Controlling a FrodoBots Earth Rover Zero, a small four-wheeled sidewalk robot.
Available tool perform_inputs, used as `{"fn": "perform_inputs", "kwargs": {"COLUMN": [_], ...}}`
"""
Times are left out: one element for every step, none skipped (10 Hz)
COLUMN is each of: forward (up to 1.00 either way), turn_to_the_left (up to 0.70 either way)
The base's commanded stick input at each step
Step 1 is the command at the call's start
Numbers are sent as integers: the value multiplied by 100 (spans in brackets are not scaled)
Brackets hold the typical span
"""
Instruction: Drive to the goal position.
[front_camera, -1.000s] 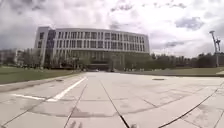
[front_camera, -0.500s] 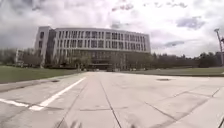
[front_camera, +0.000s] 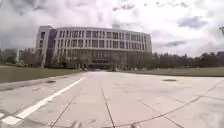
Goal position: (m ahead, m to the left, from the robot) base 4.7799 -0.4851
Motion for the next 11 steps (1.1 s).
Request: {"fn": "perform_inputs", "kwargs": {"forward": [100, 100, 100, 100, 100, 100, 100, 100, 100, 100, 100], "turn_to_the_left": [0, 0, 0, 0, 0, 0, 0, 0, 0, 0, 0]}}
